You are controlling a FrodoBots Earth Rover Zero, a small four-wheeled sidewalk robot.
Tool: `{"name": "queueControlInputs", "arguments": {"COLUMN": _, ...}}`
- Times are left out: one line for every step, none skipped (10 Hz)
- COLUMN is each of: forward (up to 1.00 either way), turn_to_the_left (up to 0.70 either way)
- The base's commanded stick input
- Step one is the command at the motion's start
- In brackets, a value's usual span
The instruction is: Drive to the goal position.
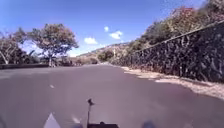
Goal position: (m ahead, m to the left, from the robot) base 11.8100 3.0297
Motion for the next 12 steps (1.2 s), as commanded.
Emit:
{"name": "queueControlInputs", "arguments": {"forward": 0.5, "turn_to_the_left": 0.0}}
{"name": "queueControlInputs", "arguments": {"forward": 0.5, "turn_to_the_left": 0.0}}
{"name": "queueControlInputs", "arguments": {"forward": 0.5, "turn_to_the_left": 0.0}}
{"name": "queueControlInputs", "arguments": {"forward": 0.5, "turn_to_the_left": 0.0}}
{"name": "queueControlInputs", "arguments": {"forward": 0.5, "turn_to_the_left": 0.0}}
{"name": "queueControlInputs", "arguments": {"forward": 0.5, "turn_to_the_left": 0.0}}
{"name": "queueControlInputs", "arguments": {"forward": 0.5, "turn_to_the_left": 0.0}}
{"name": "queueControlInputs", "arguments": {"forward": 0.5, "turn_to_the_left": 0.0}}
{"name": "queueControlInputs", "arguments": {"forward": 0.5, "turn_to_the_left": 0.0}}
{"name": "queueControlInputs", "arguments": {"forward": 0.5, "turn_to_the_left": 0.0}}
{"name": "queueControlInputs", "arguments": {"forward": 0.5, "turn_to_the_left": 0.0}}
{"name": "queueControlInputs", "arguments": {"forward": 0.5, "turn_to_the_left": 0.0}}
